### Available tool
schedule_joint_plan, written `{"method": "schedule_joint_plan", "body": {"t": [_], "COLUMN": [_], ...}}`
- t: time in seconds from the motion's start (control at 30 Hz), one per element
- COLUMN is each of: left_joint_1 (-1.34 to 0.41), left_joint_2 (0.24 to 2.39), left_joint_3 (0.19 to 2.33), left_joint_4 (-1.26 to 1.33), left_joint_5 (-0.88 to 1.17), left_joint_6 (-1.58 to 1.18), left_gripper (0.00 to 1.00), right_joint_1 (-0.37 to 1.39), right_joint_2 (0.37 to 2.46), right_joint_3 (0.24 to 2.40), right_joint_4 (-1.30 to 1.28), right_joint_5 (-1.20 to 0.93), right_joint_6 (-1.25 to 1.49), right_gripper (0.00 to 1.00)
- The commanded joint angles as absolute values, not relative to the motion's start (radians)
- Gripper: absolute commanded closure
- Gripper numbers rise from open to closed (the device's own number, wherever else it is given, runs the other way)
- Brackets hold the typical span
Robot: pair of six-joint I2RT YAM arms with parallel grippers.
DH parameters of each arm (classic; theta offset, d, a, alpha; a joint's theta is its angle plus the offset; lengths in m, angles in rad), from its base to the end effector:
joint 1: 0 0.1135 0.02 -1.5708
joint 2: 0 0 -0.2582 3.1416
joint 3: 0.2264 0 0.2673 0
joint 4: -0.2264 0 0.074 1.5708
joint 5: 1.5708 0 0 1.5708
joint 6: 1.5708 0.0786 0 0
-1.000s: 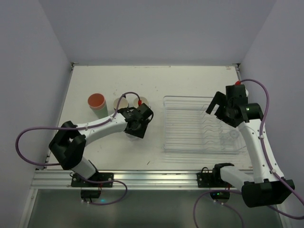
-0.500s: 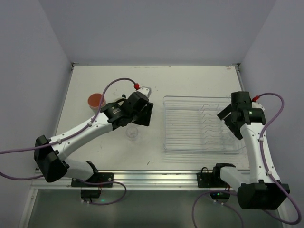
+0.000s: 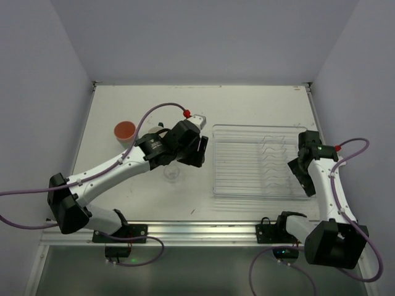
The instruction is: Unload the cups from the dish rack
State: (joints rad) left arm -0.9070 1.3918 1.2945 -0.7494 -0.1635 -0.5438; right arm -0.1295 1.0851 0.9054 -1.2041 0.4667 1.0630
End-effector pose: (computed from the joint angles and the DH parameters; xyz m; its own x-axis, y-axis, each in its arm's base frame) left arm 0.2192 -0.2595 0.2885 -0.7627 0.1465 -0.6300 0.3694 0.8982 -0.2384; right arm 0.1871 -0.0600 0.2126 -0.3005 0.8261 -0.4767 0.9478 0.3145 -0.0525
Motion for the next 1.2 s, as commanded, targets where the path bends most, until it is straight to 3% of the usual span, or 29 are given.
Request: {"method": "schedule_joint_plan", "body": {"t": [0.0,0.57,0.8,0.9,1.03,1.13,1.17], "left_joint_1": [-0.937,-0.982,-0.982,-0.982,-0.982,-0.982,-0.982], "left_joint_2": [1.407,1.479,1.496,1.505,1.523,1.528,1.529], "left_joint_3": [1.339,1.373,1.373,1.368,1.365,1.362,1.361], "left_joint_4": [-0.753,-0.765,-0.756,-0.75,-0.744,-0.735,-0.735], "left_joint_5": [-0.15,-0.164,-0.167,-0.167,-0.16,-0.156,-0.156], "left_joint_6": [-0.58,-0.584,-0.571,-0.568,-0.568,-0.566,-0.566], "left_gripper": [0.35,0.35,0.34,0.34,0.34,0.34,0.34], "right_joint_1": [-0.144,-0.242,-0.242,-0.242,-0.242,-0.242,-0.242], "right_joint_2": [1.051,1.235,1.287,1.299,1.295,1.296,1.301], "right_joint_3": [0.897,0.884,0.877,0.874,0.854,0.851,0.854], "right_joint_4": [-1.151,-0.939,-0.861,-0.827,-0.793,-0.781,-0.782], "right_joint_5": [0.54,0.497,0.486,0.469,0.474,0.48,0.486], "right_joint_6": [1.105,0.997,0.968,0.948,0.933,0.923,0.92], "right_gripper": [0.01,0.01,0.06,0.17,0.4,0.6,0.77]}}
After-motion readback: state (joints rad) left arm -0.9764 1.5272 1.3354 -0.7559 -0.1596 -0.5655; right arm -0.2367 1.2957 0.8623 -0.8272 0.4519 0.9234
